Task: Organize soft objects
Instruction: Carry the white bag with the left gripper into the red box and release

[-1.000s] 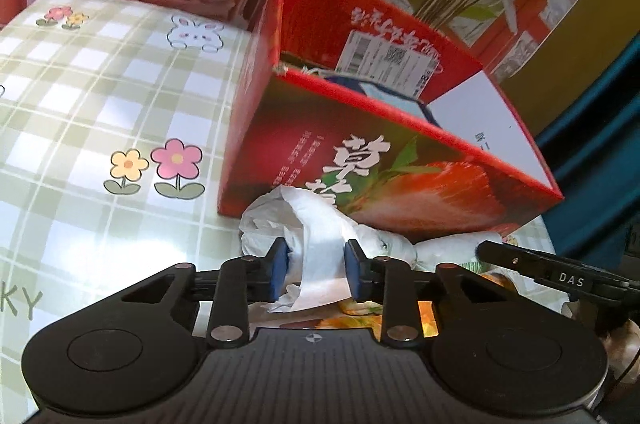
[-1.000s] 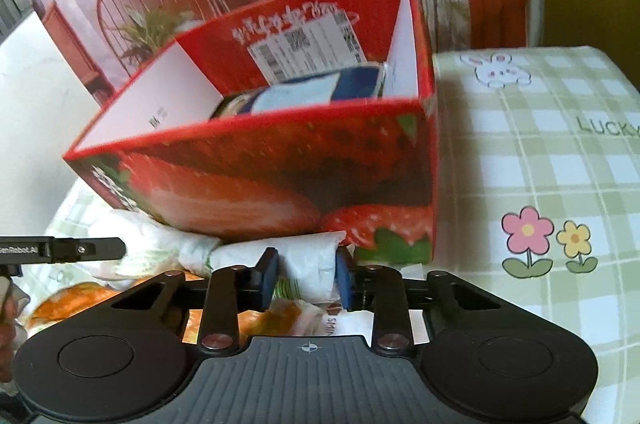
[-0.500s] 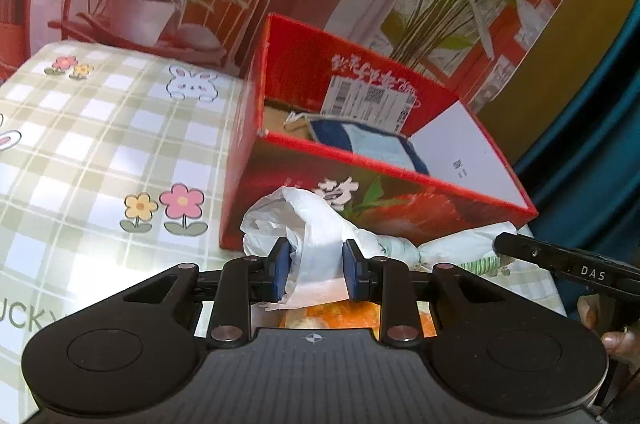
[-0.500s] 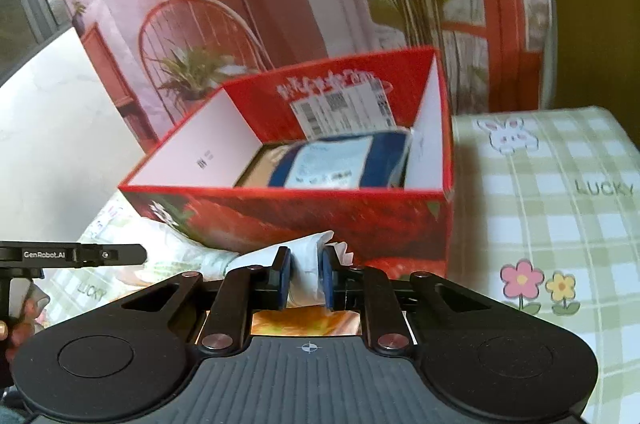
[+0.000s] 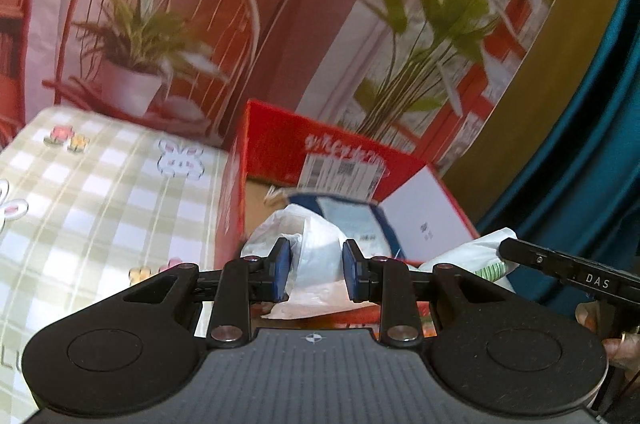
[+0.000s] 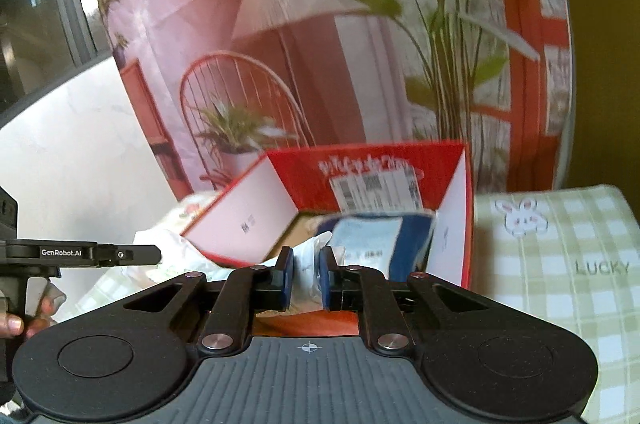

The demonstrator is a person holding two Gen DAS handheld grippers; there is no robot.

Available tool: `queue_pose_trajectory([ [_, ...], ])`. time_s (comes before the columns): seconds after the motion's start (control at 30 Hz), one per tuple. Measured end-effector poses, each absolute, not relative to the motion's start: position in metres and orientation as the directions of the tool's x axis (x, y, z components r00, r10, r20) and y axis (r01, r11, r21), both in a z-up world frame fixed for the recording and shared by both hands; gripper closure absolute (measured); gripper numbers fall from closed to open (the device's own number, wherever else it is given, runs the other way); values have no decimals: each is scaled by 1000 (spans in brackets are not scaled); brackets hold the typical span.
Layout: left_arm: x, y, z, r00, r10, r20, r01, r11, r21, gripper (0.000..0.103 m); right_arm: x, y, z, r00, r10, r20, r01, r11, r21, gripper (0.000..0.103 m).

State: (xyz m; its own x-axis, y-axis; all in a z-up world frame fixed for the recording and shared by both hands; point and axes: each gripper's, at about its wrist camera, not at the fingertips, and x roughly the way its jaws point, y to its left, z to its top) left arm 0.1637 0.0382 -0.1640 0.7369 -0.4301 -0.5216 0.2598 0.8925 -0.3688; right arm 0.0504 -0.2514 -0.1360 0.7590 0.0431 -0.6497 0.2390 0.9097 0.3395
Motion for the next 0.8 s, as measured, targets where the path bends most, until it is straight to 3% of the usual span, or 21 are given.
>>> queue_pose_trajectory([
  [0.4,194,16,-134,761,-443,-475,330,893,-305,73,60,-267,-112,801,-35,-598,260,920,294,92],
  [0.57,233,4,-147,701,-438,-563,325,899,-295,73,80,-273,-119,784,-55,-619,253,938,237,92],
  [0.8,274,-12,-181,571,-422,-704,332,903,-272,73,122,-276,-160,661,1,-751,225,954,199,92],
])
